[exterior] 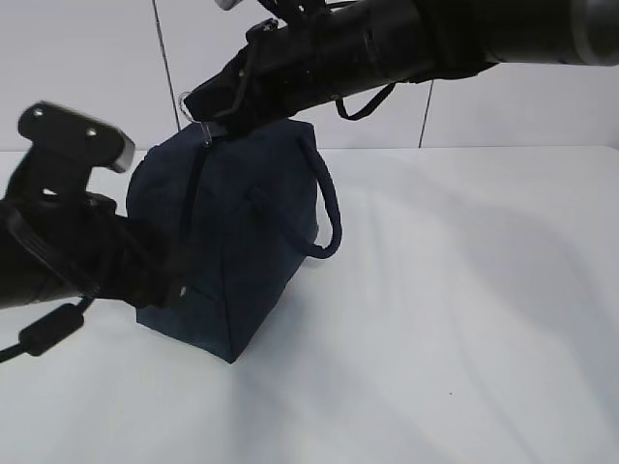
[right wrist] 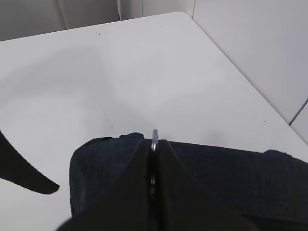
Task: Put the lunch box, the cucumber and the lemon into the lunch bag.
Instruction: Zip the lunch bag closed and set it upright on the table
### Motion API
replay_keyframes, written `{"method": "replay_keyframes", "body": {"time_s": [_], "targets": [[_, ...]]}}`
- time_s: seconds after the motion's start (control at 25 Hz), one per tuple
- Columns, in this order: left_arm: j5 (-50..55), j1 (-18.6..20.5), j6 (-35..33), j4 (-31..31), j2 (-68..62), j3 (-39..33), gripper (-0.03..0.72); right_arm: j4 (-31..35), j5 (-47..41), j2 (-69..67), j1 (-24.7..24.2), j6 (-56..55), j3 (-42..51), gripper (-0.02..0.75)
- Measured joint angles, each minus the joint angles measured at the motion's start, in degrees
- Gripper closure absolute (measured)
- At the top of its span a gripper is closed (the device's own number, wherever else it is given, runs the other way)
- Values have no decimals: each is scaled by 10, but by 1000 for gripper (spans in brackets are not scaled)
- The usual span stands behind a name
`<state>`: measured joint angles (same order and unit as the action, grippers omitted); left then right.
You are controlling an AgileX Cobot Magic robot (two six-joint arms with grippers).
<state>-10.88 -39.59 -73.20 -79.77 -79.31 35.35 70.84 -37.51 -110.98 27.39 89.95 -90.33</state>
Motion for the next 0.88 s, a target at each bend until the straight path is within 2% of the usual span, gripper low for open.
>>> {"method": "replay_keyframes", "body": {"time_s": [0.2,0.48,0.76,0.88], "targets": [[23,0,0,-4,50,0,256,19,1,-3,0,0,0,730],[70,-1,0,-13,21,0,256,34,-2,-8,0,3,0,730],[33,-35,0,-14,-27,43,256,51,-12,-8,0,4,0,730],[20,-37,0,-16,-62,62,256,52,-14,-8,0,4,0,730]]}}
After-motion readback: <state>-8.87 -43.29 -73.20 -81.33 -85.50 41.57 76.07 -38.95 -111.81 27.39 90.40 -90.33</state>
